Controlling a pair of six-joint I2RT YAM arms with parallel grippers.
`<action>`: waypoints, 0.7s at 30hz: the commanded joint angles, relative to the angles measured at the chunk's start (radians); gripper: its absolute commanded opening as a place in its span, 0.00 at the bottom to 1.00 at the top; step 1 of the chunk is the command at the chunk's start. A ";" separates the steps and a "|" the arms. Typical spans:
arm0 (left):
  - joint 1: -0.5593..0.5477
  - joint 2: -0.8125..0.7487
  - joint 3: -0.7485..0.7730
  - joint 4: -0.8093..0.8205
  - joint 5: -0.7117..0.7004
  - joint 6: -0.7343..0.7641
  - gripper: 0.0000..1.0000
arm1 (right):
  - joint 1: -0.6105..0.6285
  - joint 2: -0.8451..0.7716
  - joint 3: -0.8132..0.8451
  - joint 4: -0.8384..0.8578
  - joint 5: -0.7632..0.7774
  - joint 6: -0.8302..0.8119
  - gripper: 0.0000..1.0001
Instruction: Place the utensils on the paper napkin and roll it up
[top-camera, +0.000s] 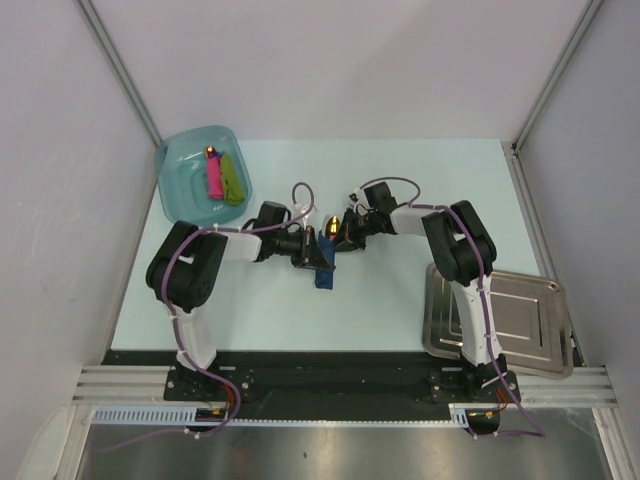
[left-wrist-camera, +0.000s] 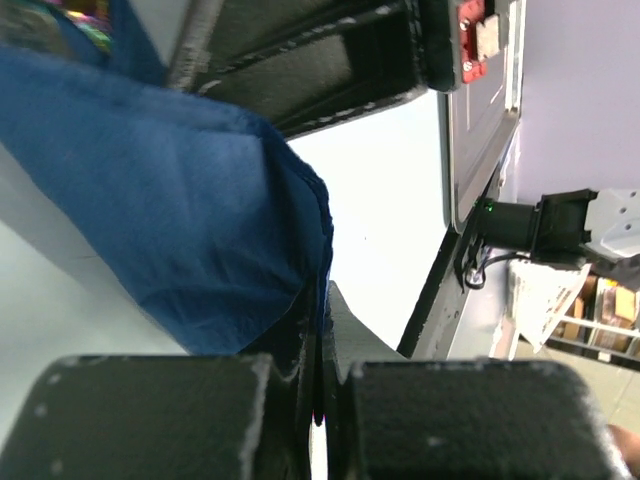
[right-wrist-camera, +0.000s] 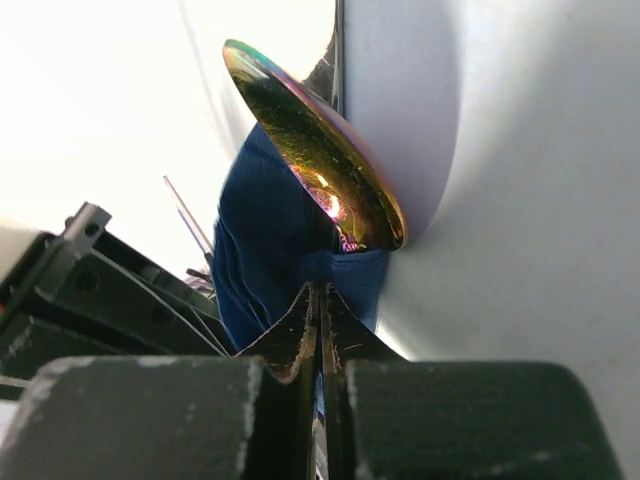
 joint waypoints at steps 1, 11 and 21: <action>-0.033 -0.024 0.022 0.008 -0.002 0.054 0.01 | 0.003 0.040 -0.009 -0.085 0.140 -0.055 0.00; -0.053 0.036 0.022 0.026 -0.015 0.055 0.01 | 0.006 0.035 -0.014 -0.093 0.154 -0.057 0.00; -0.062 0.109 0.036 0.073 -0.004 0.009 0.01 | 0.009 0.031 -0.020 -0.093 0.166 -0.055 0.00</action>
